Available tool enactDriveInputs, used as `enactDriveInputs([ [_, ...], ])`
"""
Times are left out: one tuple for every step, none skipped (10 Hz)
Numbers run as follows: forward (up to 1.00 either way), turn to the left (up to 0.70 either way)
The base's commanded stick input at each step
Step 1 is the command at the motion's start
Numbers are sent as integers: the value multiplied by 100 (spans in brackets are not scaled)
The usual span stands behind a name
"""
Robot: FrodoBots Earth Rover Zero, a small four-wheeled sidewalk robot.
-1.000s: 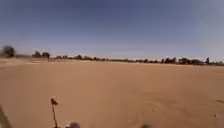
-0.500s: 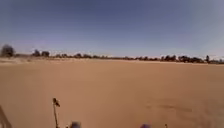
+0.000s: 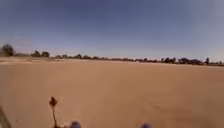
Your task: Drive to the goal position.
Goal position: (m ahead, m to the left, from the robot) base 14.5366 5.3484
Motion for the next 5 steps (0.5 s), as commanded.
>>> enactDriveInputs([
  [70, 0],
  [70, 0],
  [70, 0],
  [70, 0],
  [70, 0],
])
